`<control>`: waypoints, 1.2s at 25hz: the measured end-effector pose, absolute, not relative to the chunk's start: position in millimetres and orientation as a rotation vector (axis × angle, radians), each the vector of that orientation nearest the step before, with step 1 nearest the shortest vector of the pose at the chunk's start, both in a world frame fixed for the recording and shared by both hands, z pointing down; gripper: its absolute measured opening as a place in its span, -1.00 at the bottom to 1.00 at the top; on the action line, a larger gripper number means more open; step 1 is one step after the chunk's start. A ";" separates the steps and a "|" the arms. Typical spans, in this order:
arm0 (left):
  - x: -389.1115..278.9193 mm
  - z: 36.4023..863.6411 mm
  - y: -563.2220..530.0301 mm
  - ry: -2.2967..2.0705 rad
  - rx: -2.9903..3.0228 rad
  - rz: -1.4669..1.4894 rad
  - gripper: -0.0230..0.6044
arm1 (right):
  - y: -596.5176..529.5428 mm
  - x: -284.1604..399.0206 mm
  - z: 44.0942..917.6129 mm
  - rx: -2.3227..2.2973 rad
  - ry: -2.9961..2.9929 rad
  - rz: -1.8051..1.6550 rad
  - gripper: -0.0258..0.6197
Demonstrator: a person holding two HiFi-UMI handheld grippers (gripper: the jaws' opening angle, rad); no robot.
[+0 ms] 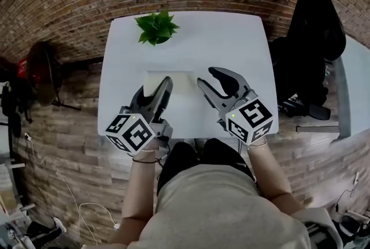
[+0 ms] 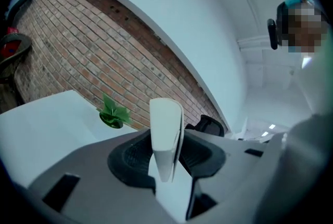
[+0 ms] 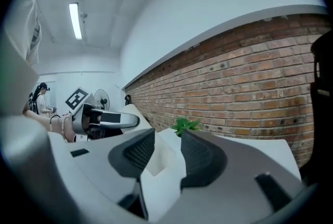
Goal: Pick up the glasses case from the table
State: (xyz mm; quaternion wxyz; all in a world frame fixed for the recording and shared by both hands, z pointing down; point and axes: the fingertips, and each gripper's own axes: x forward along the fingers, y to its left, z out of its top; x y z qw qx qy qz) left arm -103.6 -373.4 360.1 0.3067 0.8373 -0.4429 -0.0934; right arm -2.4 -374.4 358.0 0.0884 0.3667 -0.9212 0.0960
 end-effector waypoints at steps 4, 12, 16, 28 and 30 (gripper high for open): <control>-107.1 339.3 -374.4 -1.170 2.249 -0.322 -0.45 | -367.4 -3.5 336.7 1.129 -2.804 0.298 -0.78; -111.9 324.1 -365.5 -1.179 2.258 -0.371 -0.45 | -365.4 -5.4 323.3 1.210 -2.906 0.414 -0.92; -115.8 320.3 -359.1 -1.198 2.269 -0.427 -0.45 | -370.2 2.9 324.4 1.272 -2.890 0.472 -0.92; -114.6 339.0 -345.5 -1.300 2.257 -0.351 -0.45 | -357.1 5.6 345.0 1.170 -2.826 0.424 -0.92; -113.1 341.8 -343.8 -1.293 2.249 -0.355 -0.45 | -354.6 4.9 349.9 1.156 -2.815 0.436 -0.92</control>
